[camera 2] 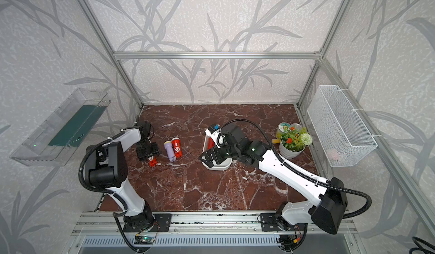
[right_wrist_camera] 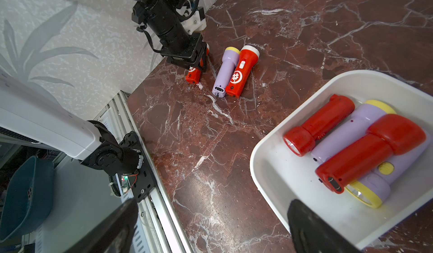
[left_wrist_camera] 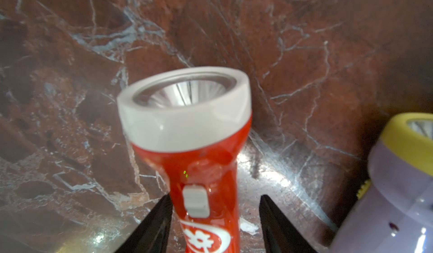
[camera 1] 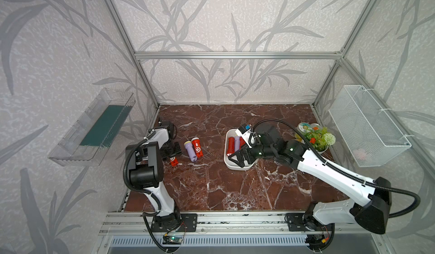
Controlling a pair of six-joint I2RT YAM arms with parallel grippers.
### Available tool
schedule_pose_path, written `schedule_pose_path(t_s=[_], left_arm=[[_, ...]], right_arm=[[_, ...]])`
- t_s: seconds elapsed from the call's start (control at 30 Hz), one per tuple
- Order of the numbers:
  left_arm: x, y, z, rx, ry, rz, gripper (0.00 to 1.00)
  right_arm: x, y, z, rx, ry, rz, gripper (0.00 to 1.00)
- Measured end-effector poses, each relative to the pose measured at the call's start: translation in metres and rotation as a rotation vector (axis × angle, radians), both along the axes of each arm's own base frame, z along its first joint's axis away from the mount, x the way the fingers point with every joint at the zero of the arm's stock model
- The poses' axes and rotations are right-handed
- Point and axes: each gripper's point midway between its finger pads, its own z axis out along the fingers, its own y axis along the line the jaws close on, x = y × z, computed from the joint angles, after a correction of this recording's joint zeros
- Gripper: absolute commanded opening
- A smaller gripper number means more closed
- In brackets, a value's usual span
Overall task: Put the flashlights into the storage boxes
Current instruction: Pick up the flashlight from the center of the board.
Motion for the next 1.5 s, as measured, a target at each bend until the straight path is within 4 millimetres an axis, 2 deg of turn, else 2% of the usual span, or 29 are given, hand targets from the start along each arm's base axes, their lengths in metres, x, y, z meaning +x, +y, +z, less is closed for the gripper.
schedule_pose_path(t_s=[0.2,0.3,0.4,0.67,0.83,1.0,1.23,1.5], left_arm=[[-0.001,0.008,-0.003,0.001,0.012,0.022,0.56],[0.003,0.01,-0.004,0.002,0.009,0.026,0.48],[0.006,0.011,-0.005,0.001,0.01,0.03,0.33],[0.009,0.012,-0.004,-0.001,0.008,0.026,0.23],[0.012,0.005,0.002,-0.016,-0.013,0.012,0.15],[0.018,-0.012,0.019,-0.026,-0.066,-0.032,0.14],[0.027,-0.045,0.046,-0.051,-0.125,-0.12,0.14],[0.049,-0.096,0.098,-0.091,-0.263,-0.229,0.14]], right_arm=[[0.001,0.0,0.0,-0.005,-0.008,0.001,0.99],[0.001,-0.001,-0.001,-0.007,-0.012,0.002,0.99],[0.002,-0.001,-0.001,-0.009,-0.014,0.0,0.99],[0.004,-0.003,-0.004,-0.018,-0.008,-0.006,0.99],[0.006,-0.003,-0.009,-0.032,-0.001,-0.005,0.99],[0.009,-0.006,-0.014,-0.048,0.004,-0.015,0.99],[0.02,-0.013,-0.014,-0.068,0.001,-0.042,0.99],[0.039,-0.037,-0.021,-0.109,0.01,-0.108,0.99]])
